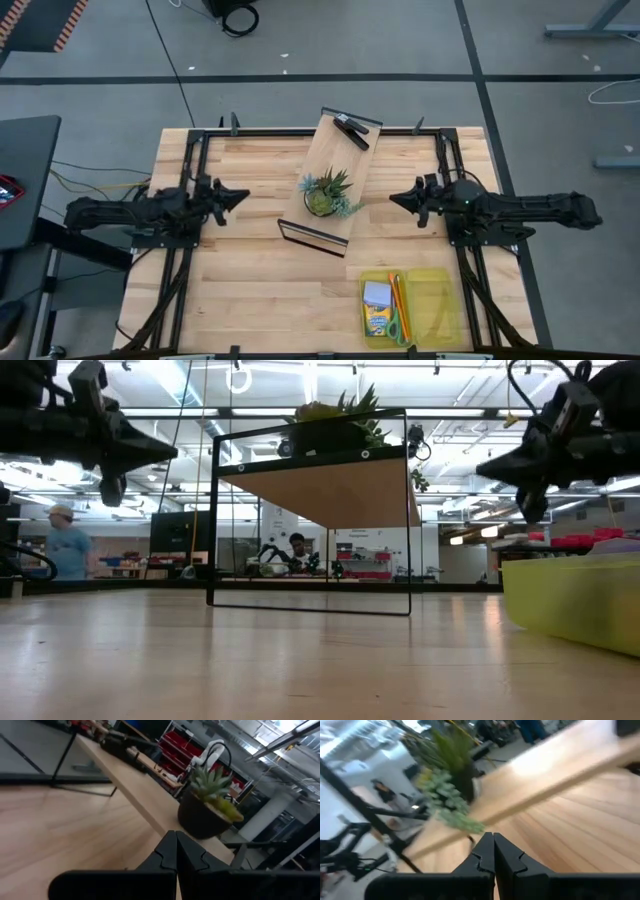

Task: Pack school essentials
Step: Return to Home Position

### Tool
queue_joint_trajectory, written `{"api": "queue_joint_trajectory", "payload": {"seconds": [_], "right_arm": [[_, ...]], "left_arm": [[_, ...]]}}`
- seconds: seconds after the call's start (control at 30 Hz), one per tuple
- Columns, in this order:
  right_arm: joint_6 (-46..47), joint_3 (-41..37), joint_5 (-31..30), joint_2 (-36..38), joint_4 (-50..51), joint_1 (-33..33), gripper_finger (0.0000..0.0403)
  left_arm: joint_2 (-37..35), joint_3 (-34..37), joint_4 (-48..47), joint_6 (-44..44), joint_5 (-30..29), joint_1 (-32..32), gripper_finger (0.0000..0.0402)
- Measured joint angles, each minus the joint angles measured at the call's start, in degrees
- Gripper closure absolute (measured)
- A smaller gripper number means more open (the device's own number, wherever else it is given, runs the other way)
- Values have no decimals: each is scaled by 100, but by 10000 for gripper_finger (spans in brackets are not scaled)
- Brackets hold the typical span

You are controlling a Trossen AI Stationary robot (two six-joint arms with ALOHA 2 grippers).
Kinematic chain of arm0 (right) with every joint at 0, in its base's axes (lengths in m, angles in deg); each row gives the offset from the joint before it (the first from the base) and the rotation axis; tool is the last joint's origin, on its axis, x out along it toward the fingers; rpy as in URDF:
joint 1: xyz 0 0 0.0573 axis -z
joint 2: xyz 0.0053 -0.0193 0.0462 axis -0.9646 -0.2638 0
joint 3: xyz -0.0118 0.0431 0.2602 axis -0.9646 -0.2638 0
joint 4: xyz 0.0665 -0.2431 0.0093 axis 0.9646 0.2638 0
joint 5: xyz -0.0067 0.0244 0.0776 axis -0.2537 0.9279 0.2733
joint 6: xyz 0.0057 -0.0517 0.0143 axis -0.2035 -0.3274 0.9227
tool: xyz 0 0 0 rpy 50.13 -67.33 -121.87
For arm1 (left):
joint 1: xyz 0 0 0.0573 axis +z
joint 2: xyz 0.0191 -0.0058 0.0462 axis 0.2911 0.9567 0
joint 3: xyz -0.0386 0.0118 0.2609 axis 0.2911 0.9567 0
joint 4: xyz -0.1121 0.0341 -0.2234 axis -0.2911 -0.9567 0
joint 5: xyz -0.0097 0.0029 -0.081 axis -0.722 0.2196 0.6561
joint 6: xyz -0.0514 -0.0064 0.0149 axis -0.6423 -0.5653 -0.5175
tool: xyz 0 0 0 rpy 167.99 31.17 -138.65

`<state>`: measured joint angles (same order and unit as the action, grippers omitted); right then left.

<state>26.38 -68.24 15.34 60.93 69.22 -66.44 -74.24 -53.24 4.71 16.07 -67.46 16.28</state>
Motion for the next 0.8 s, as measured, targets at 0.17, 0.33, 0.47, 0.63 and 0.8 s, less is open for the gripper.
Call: {"api": "queue_joint_trajectory", "payload": {"seconds": [0.17,0.33,0.47,0.63,0.8], "right_arm": [[68,0,-193,-2,462,1,397],[-174,0,-203,-4,815,-2,396],[-1236,11,-207,-9,1572,-2,396],[-1913,90,-118,-176,1637,-19,395],[-1875,94,-116,-175,1625,-19,395]], "left_arm": [[6,249,35,44,63,-128,401],[4,249,-12,673,-122,-145,396],[14,247,-67,1876,-151,-145,378],[15,246,-63,3821,-150,-145,364],[15,251,-18,4369,-152,-145,366]]}}
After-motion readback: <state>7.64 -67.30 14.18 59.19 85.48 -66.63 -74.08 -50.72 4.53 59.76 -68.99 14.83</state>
